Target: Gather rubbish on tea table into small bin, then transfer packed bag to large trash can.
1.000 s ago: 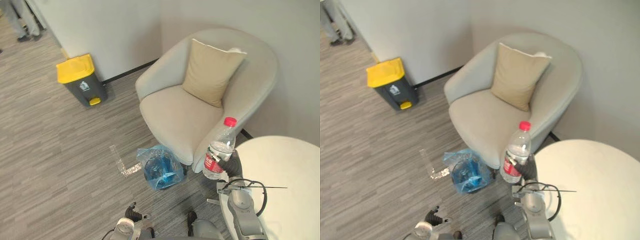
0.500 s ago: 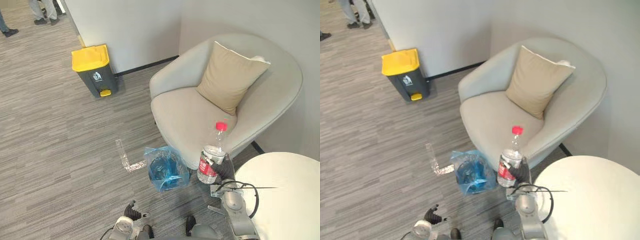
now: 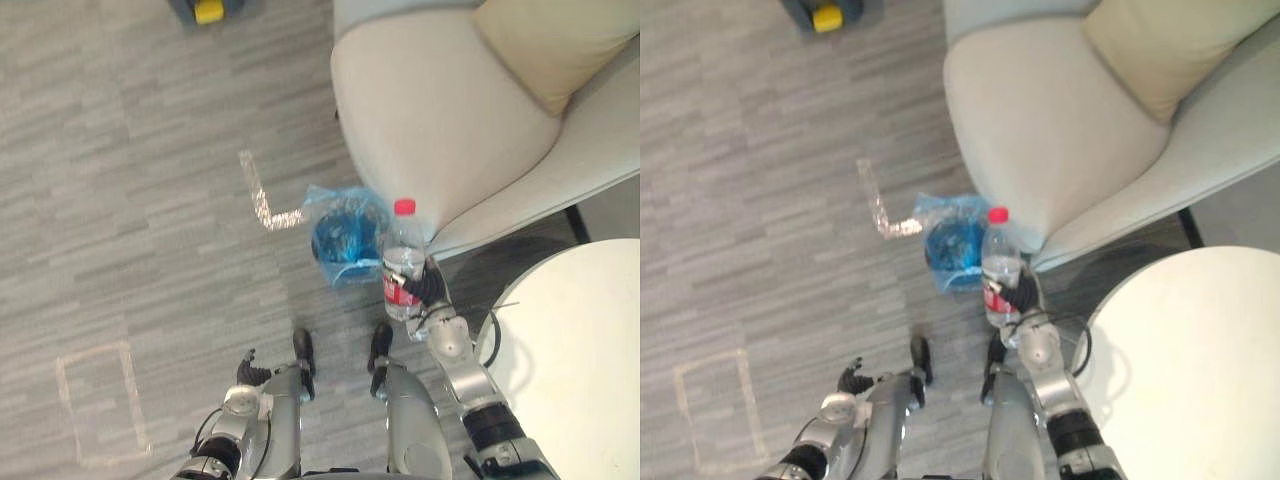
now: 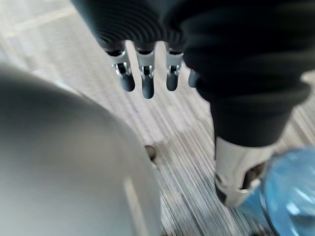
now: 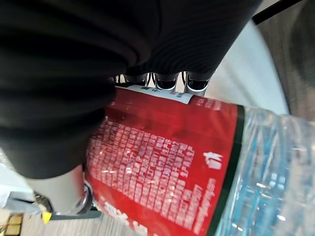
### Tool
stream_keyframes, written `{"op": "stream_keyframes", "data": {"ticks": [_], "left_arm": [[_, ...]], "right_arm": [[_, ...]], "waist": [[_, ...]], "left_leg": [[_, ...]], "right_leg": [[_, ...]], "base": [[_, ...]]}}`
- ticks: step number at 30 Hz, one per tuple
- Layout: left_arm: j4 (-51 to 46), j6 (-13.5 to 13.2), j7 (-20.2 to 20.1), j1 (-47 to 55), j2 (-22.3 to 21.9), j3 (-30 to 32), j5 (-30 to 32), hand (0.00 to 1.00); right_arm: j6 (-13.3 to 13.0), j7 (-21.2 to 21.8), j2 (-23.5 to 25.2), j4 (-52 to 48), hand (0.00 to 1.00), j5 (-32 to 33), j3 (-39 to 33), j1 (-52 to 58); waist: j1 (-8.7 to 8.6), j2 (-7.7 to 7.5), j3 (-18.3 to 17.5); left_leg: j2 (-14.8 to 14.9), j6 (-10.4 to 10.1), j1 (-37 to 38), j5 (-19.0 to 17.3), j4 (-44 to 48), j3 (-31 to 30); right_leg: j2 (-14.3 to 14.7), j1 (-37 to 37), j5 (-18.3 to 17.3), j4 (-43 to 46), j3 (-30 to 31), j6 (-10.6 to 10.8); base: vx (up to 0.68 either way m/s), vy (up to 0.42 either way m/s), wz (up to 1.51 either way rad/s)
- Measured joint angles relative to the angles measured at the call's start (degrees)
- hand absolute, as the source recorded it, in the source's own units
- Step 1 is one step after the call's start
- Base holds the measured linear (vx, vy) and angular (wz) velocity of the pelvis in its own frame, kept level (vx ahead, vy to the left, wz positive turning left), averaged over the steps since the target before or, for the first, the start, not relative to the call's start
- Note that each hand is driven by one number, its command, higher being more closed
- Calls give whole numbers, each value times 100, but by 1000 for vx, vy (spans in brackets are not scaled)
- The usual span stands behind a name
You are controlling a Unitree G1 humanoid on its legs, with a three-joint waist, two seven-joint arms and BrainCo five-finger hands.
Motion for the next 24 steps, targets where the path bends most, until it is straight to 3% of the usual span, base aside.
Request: {"op": "stream_keyframes", "data": {"ticks": [8,11,15,18,24], "left_arm": [[-1628,-165,245,-183,-243,-6,-357,0],[-1895,-171,269,-171,-235,-44,-392,0],[-2243,-196,333,-173,-236,-153,-388,0],[-2376,-252,340,-176,-238,-279,-396,0],[-2746,-292,341,-174,-239,-514,-441,0]], "right_arm": [[67,-610,-694,-401,100,13,-431,-1406],[110,-644,-812,-346,100,17,-387,-1843],[116,-757,-897,57,100,15,-332,-2476],[137,-803,-1016,384,100,17,-261,-2842],[161,-843,-1139,905,100,18,-272,-3315]], "waist": [[236,-3,208],[338,-3,233],[350,-6,230],[389,-6,230],[442,-8,228]], "left_leg": [[-90,45,-1912,23,834,-133],[-109,10,-2234,0,910,-117],[6,81,-2558,61,891,217],[-48,183,-2701,182,841,225],[-205,162,-2718,388,493,249]], "right_leg": [[-540,-1763,-385,1245,-297,-65],[-611,-2072,-398,1350,-292,-71],[-742,-2429,-433,1479,-306,-68],[-798,-2585,-440,1491,-315,-59],[-926,-2757,-457,1510,-300,-60]], "base": [[-49,36,43],[8,29,14],[12,1,21],[29,0,16],[29,-1,14]]}}
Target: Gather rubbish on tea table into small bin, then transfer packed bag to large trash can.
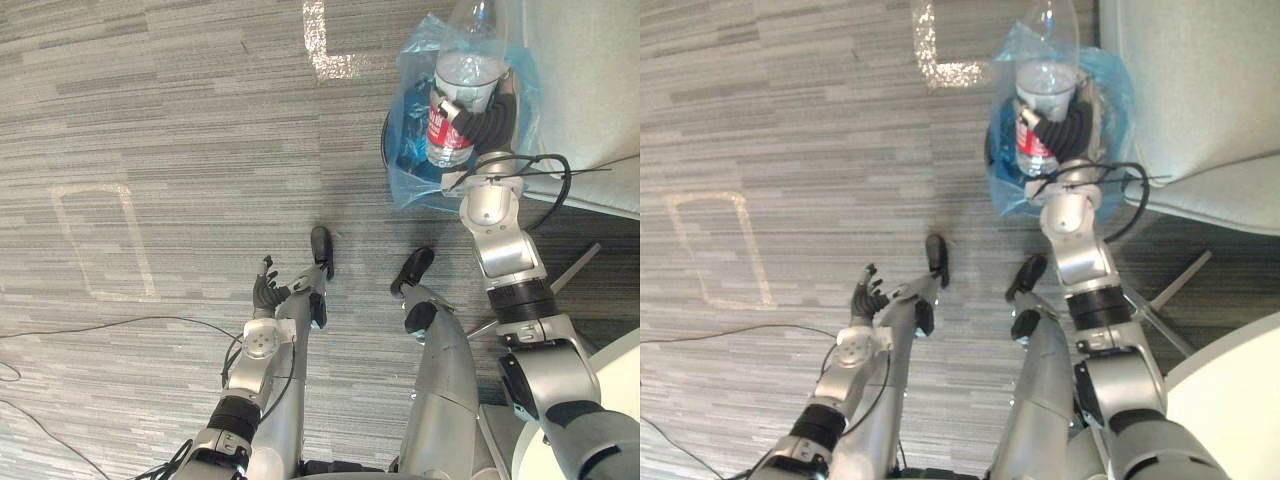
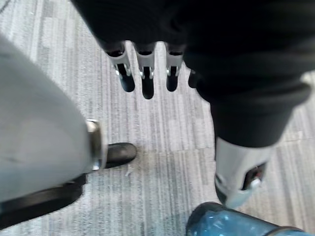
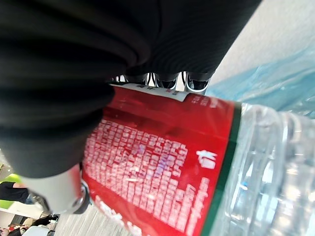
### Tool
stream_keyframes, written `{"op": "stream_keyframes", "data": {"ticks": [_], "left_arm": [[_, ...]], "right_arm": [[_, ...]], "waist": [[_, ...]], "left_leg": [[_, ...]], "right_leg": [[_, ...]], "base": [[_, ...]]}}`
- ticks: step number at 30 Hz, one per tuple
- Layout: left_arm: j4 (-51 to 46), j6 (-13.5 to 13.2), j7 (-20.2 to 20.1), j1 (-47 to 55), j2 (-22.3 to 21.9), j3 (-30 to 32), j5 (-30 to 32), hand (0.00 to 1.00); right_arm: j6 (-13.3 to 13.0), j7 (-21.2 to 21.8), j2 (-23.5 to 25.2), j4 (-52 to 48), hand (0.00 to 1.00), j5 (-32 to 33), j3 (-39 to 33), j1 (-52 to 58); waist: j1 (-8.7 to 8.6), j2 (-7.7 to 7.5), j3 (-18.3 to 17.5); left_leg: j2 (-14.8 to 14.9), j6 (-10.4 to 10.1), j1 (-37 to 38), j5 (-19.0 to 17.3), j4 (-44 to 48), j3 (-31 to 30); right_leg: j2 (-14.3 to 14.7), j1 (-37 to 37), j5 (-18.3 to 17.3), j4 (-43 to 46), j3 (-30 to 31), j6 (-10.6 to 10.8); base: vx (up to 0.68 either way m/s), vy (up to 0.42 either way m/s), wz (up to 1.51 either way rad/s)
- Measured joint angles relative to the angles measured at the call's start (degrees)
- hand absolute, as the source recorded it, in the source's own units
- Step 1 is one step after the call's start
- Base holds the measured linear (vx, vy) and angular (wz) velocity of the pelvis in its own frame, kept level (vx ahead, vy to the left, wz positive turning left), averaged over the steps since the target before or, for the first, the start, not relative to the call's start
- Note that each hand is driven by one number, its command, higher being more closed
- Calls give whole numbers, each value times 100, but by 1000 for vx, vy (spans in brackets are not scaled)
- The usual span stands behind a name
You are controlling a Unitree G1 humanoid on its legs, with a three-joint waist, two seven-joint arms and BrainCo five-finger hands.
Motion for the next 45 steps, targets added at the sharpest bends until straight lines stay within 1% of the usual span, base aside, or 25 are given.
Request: {"op": "stream_keyframes", "data": {"ticks": [5,6,10,11,13,18,22,23,25,26,27,28,30,31,33,35,39,41,44,45], "left_arm": [[-217,-3,-4,2,-29,-70,-6,0],[-241,-3,-8,3,-40,-91,-10,0],[-279,0,-14,5,-47,-121,-15,0],[-331,-2,-16,5,-47,-170,-14,0],[-370,-4,-25,5,-46,-211,-22,0],[-410,-1,-59,5,-66,-270,-125,0],[-495,-3,-132,1,-94,-261,-127,0],[-277,-21,-138,-31,-91,-164,-127,0],[276,-9,-145,-144,-85,-14,-136,0],[305,-7,-141,-161,-89,10,-140,0],[361,-17,-143,-175,-60,80,-142,0],[409,-64,-144,-182,-46,127,-142,0],[452,-122,-145,-184,-18,139,-140,0],[496,-126,-144,-215,7,141,-138,0],[611,-126,-143,-290,29,142,-138,0],[734,-124,-142,-366,40,148,-138,0],[797,-128,-141,-388,38,201,-138,0],[848,-133,-139,-418,37,250,-138,0],[946,-132,-128,-494,33,251,-142,0],[1039,-129,-117,-568,36,255,-144,0]], "right_arm": [[4,-58,-50,304,100,17,-124,-122],[16,-85,-51,445,0,53,-177,-169],[57,-114,-50,797,0,127,-218,-256],[75,-115,-50,818,0,229,-227,-255],[73,-133,-56,817,0,237,-306,-258],[72,-197,-59,785,0,244,-327,-254],[76,-158,-116,501,0,167,-74,-179],[73,-132,-106,223,0,-28,100,-73],[60,-41,-94,-40,0,-271,417,21],[62,-18,-92,-83,0,-311,482,45],[63,28,-75,-185,0,-487,629,106],[63,43,-51,-253,0,-555,708,167],[64,69,20,-336,0,-719,709,266],[62,76,52,-412,0,-920,712,385],[63,102,81,-427,0,-928,718,477],[63,177,78,-449,0,-1156,723,664],[64,290,105,-441,0,-1341,756,855],[72,302,143,-333,0,-1428,756,870],[113,264,160,-82,0,-1601,694,830],[168,233,286,257,0,-1606,626,717]], "waist": [[15,2,-15],[20,2,-15],[25,2,-16],[25,5,-17],[25,5,-17],[25,6,-17],[13,5,-18],[15,3,-19],[-39,5,-20],[-41,6,-22],[-42,4,-22],[-42,0,-25],[-44,-4,-31],[-41,-4,-32],[-46,-4,-39],[-46,-9,-50],[-58,-8,-55],[-56,-7,-55],[-59,-7,-56],[-71,-7,-56]], "left_leg": [[-2,-10,-210,40,7,0],[-3,-26,-256,65,19,-2],[3,-22,-346,94,68,-8],[6,-31,-367,108,70,-6],[6,-70,-409,81,52,10],[31,-70,-475,96,74,66],[79,-60,-529,90,155,105],[146,-22,-589,63,277,104],[176,-13,-586,53,310,130],[180,-14,-584,53,311,130],[211,-14,-586,53,364,144],[239,-13,-586,50,401,161],[272,-3,-580,39,428,183],[320,15,-580,17,478,209],[352,11,-576,-8,498,225],[411,-5,-568,-34,497,257],[455,3,-547,-18,479,284],[501,5,-543,2,439,305],[508,24,-543,29,397,316],[509,31,-548,38,391,317]], "right_leg": [[-25,-258,-12,98,6,-19],[-27,-314,-13,111,7,-22],[-44,-421,-32,217,15,-52],[-46,-445,-36,230,24,-58],[-65,-515,-40,284,44,-66],[-75,-608,-35,339,65,-75],[-53,-632,-31,335,74,-81],[1,-632,-27,325,68,-86],[27,-632,-26,321,85,-86],[34,-632,-26,321,86,-86],[55,-632,-22,323,87,-93],[78,-631,-21,335,105,-96],[109,-631,-6,333,126,-118],[144,-629,12,336,139,-144],[171,-629,24,342,153,-161],[230,-627,64,295,161,-178],[278,-625,95,234,175,-200],[343,-605,170,126,172,-207],[364,-603,204,87,172,-195],[368,-603,210,70,170,-191]], "base": [[-6,-15,5],[-20,-13,8],[-27,-13,3],[-81,-16,1],[-96,-15,3],[-73,-10,2],[-80,-9,-5],[-68,-10,-15],[-73,-12,-12],[-66,-15,-7],[-67,-18,-9],[-85,-21,-12],[-78,-14,-14],[-86,-8,-18],[-99,-7,-17],[-90,-5,-13],[-78,-8,-8],[-73,-5,-12],[-55,-3,-3],[-52,-6,-3]]}}
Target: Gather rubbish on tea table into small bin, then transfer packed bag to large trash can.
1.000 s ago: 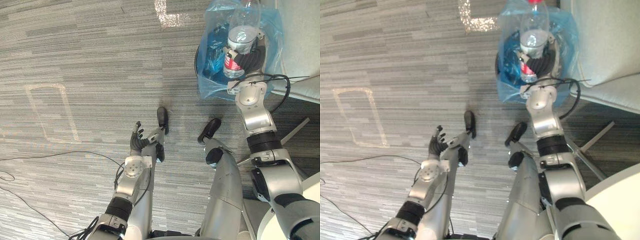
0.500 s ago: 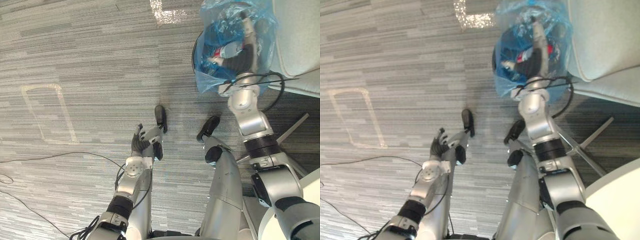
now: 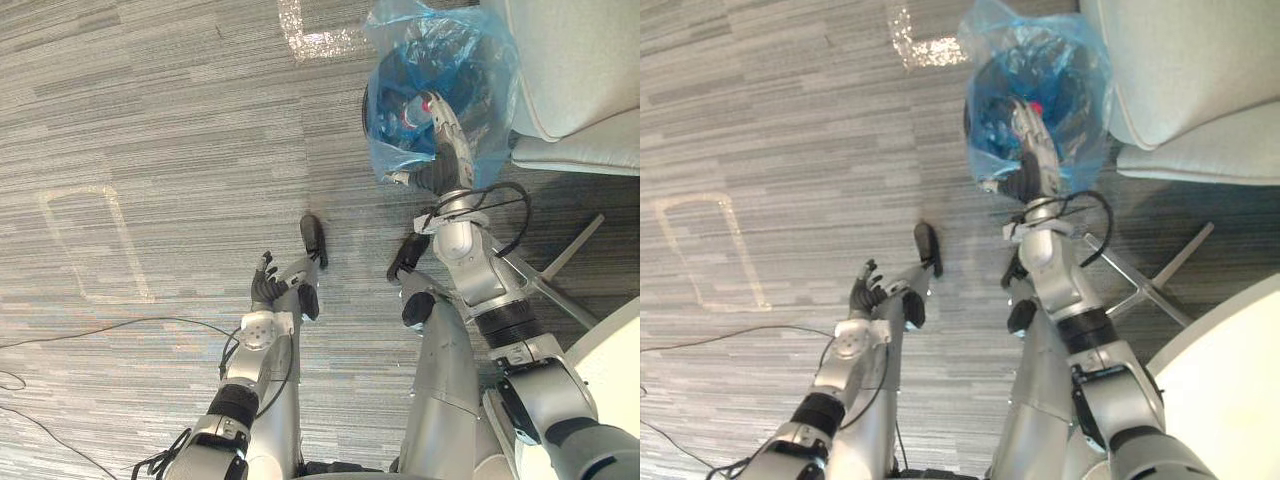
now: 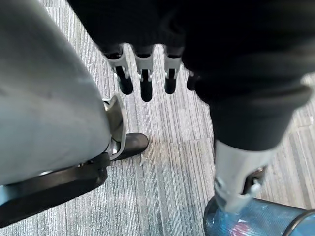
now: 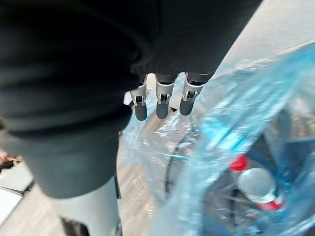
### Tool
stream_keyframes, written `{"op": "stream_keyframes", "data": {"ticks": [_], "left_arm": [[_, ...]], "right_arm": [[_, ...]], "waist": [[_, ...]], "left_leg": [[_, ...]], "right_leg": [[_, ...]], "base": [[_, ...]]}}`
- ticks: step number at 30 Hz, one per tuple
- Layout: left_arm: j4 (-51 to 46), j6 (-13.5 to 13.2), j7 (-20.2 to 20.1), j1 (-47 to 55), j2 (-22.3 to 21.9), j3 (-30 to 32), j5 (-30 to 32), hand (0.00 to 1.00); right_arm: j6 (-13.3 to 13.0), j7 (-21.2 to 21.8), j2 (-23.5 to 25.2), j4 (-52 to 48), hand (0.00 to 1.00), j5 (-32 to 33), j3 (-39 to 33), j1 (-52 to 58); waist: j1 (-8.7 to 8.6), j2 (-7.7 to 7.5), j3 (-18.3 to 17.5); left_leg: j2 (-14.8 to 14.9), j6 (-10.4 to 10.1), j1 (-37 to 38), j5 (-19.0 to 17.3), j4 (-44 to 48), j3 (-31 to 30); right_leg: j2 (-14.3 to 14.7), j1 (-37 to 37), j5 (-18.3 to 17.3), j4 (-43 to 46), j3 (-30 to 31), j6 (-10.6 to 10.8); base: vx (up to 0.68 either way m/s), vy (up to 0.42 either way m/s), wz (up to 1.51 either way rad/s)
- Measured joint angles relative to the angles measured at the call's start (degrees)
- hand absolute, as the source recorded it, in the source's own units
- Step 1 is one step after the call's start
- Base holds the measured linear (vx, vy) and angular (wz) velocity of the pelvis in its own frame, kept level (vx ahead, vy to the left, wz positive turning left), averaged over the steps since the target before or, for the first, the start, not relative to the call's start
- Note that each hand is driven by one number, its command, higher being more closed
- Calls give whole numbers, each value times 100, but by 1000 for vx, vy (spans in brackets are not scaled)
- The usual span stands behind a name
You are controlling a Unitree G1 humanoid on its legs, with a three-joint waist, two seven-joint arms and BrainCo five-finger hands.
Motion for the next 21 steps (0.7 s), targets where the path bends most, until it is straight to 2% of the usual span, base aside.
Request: {"op": "stream_keyframes", "data": {"ticks": [4,7,16,17,21], "left_arm": [[275,0,38,-228,-10,2,-43,0],[398,-5,55,-341,-12,5,-90,0],[498,-111,133,-514,-48,11,-312,0],[499,-114,133,-516,-58,11,-317,0],[498,-116,134,-553,-109,8,-335,0]], "right_arm": [[273,-121,341,1227,0,-37,-171,-486],[365,-142,514,1722,0,-133,-270,-755],[595,-232,614,2759,0,-345,-625,-1598],[622,-227,620,2856,100,-441,-623,-1628],[684,-183,652,3200,100,-664,-606,-1698]], "waist": [[-26,0,0],[-29,0,0],[14,0,0],[20,1,0],[35,4,-2]], "left_leg": [[22,29,-32,28,-76,16],[18,30,-75,32,-113,17],[-18,2,-241,89,-194,17],[-23,1,-242,89,-202,17],[-72,-28,-284,89,-221,16]], "right_leg": [[49,-3,65,-147,-14,7],[53,-47,73,-180,-26,7],[30,-257,63,-152,-28,-6],[24,-265,58,-143,-27,-11],[-42,-367,6,-34,-13,-8]], "base": [[-50,-5,-4],[-56,-12,1],[-53,-19,4],[-64,-21,3],[-64,-23,9]]}}
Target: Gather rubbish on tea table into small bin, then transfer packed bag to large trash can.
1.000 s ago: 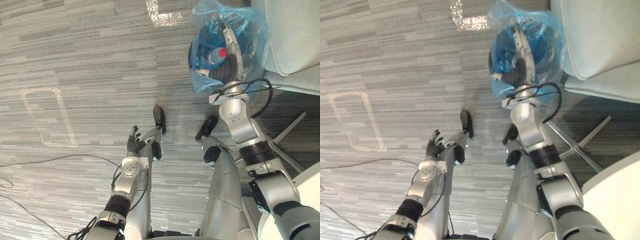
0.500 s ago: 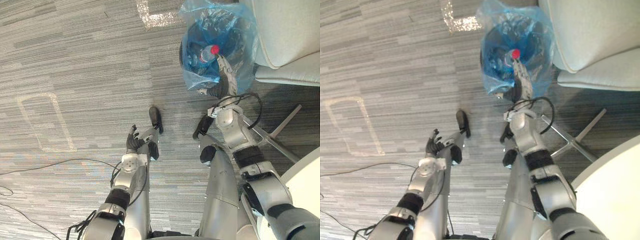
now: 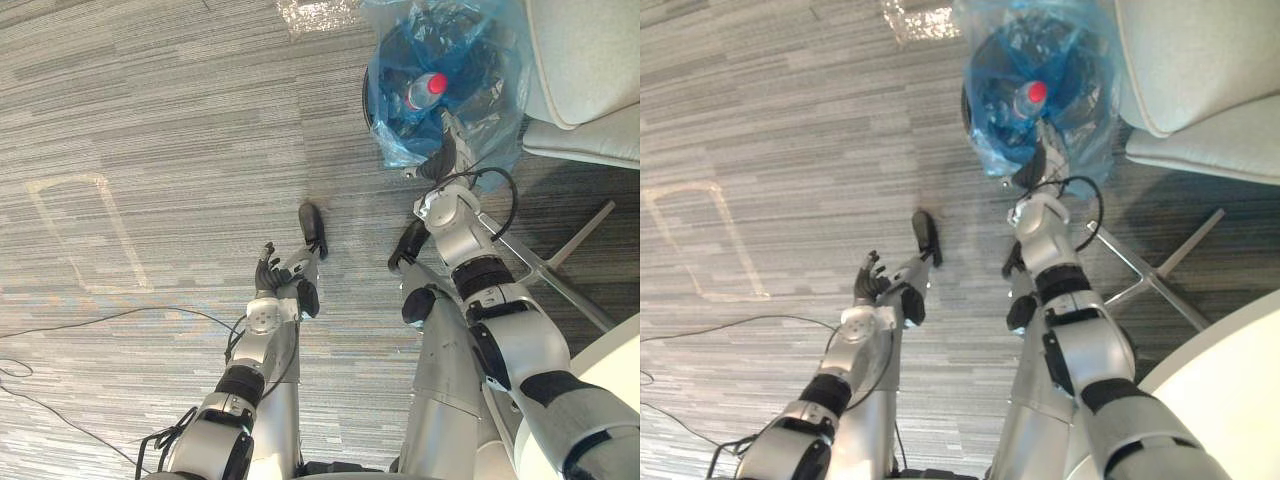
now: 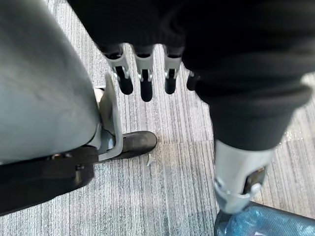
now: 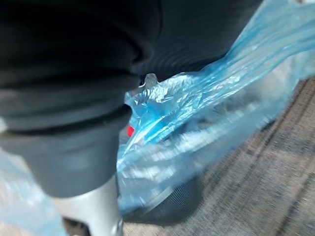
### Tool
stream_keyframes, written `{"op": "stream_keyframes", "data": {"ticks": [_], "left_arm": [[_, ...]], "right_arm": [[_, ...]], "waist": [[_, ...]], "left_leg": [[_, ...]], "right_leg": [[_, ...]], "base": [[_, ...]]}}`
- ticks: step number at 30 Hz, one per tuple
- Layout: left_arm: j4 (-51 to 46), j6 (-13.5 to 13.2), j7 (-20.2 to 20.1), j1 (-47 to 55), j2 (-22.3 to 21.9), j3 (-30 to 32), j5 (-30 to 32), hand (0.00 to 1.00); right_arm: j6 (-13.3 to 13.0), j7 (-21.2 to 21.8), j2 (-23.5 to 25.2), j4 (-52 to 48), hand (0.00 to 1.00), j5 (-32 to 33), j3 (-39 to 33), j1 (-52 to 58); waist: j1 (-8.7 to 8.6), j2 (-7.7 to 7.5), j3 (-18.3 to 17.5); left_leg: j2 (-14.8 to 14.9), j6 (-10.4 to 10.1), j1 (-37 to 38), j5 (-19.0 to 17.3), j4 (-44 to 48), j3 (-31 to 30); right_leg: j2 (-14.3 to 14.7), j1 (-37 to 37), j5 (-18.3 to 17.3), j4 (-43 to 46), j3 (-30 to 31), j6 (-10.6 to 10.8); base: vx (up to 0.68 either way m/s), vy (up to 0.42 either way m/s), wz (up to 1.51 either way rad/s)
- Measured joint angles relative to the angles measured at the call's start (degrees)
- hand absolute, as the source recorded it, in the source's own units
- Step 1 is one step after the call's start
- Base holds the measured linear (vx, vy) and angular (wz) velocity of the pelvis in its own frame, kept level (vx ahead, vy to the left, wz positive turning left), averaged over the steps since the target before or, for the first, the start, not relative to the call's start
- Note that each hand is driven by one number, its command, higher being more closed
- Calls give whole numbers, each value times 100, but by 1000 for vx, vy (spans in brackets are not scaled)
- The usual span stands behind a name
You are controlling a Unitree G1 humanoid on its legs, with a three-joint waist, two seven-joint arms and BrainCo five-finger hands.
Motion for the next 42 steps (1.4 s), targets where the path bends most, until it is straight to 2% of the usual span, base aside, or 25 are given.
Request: {"op": "stream_keyframes", "data": {"ticks": [9,15,25,29,35,38,42], "left_arm": [[-12,-5,1,-135,-102,65,-198,0],[-33,-5,1,-134,-113,171,-200,0],[-78,23,-15,-96,-68,275,-198,0],[-77,50,-35,73,-69,274,-185,0],[-85,217,-164,599,-50,260,-82,0],[-83,279,-205,823,-2,208,-54,0],[-72,301,-271,1103,45,205,94,0]], "right_arm": [[-53,127,78,15,100,27,126,-125],[-82,135,74,-69,100,309,231,-113],[-191,85,80,-1276,100,818,332,364],[-234,82,84,-1922,100,925,431,912],[-280,190,240,-3269,100,1149,536,2205],[-325,235,326,-3779,100,1149,668,2717],[-463,371,464,-4486,100,1148,805,3465]], "waist": [[58,1,0],[68,1,-1],[73,1,-1],[54,1,0],[-34,-13,-7],[-109,-86,-50],[-214,-309,-205]], "left_leg": [[30,30,-145,-1,155,-32],[111,28,-169,-45,263,-23],[310,59,-115,-176,643,-38],[328,86,217,-242,621,-35],[331,-5,1256,-251,231,37],[328,-36,1683,-229,99,51],[337,-71,2379,-246,-76,90]], "right_leg": [[4,-91,-2,74,-3,-1],[70,-91,6,82,17,-13],[206,65,15,163,51,-27],[234,421,14,68,33,-24],[342,1449,23,-354,-10,44],[384,1874,27,-507,-19,39],[479,2583,40,-792,-30,47]], "base": [[-76,-13,0],[-79,-14,-7],[-72,-17,-10],[-71,-19,-9],[-30,-45,-8],[35,-32,-7],[80,-36,-9]]}}
